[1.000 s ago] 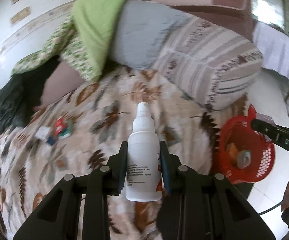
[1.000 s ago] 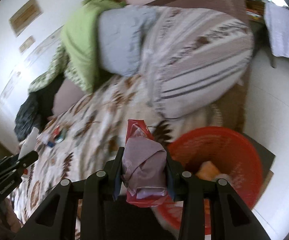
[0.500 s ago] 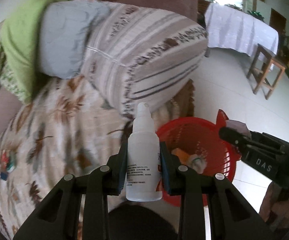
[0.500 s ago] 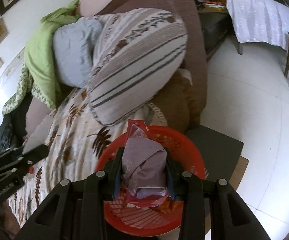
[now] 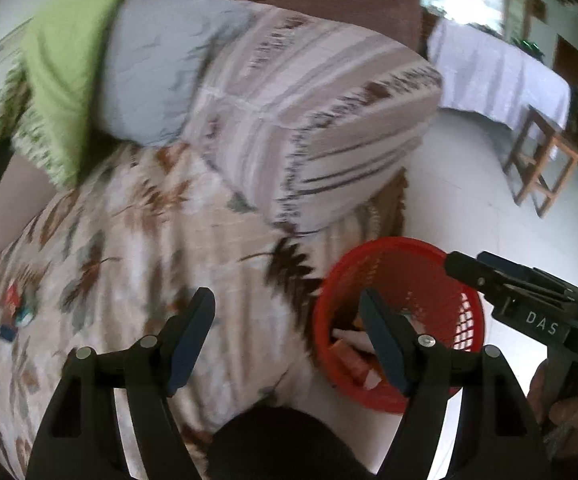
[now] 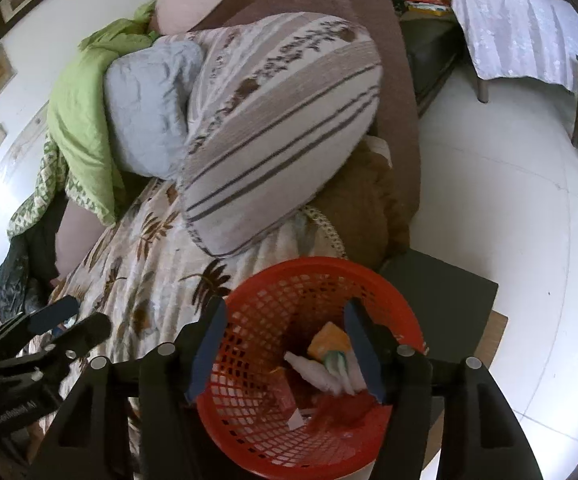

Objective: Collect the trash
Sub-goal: 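Carry bottle and pink item to the red basket and open both tools, then move both tools back to the medicine boxes on the bed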

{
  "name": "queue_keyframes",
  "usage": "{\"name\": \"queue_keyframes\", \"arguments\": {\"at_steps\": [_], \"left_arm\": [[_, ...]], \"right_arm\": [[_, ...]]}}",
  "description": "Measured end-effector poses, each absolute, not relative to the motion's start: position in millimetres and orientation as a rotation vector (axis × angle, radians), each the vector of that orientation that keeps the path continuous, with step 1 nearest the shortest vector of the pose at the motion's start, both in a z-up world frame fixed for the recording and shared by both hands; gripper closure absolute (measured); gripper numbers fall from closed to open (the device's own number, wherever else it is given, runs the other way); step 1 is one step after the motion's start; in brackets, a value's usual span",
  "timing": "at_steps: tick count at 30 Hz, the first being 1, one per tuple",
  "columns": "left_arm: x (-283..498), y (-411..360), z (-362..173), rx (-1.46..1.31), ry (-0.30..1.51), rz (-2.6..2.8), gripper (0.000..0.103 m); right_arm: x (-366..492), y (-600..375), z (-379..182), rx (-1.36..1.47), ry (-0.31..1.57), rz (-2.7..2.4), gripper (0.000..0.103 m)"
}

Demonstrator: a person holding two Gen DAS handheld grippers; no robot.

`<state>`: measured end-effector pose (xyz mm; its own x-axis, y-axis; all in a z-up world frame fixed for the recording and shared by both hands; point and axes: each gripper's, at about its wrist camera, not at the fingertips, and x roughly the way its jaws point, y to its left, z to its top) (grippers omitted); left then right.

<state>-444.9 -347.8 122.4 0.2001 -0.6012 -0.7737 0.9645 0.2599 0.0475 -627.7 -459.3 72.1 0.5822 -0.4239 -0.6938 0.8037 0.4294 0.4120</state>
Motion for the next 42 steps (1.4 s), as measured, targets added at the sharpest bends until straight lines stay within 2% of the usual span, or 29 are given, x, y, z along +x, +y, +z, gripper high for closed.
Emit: {"name": "queue_keyframes", "arguments": {"at_steps": [5,8,25,33,42], "left_arm": [[-409.9,-306.3,138.0,0.572,0.709,-1.074,0.029],[-389.2,-278.2,147.4,0.540,0.700,-1.002,0.029],[-261.6,-116.7,155.6,0.358,0.758,-0.584,0.027],[-166.7,-92.8,145.2,0.339,0.824,-0.479,0.019],[-16.2,-109.8,111.6,0.136,1.005,-0.405,0.018]], "right_arm": [[-600.9,-446.8,82.6,0.751,0.564,-0.769,0.037],[-583.8,-434.8,89.0,0.728,0.557,-0.730,0.030],[-422.3,-331.4,122.4,0.500,0.645,-0.323,0.027],[-371.0,-296.3,117.4,0.432,0.702,-0.208,0.027],[-327.7,-294.0,88.1,0.433,0.783,-0.162,0.027]]}}
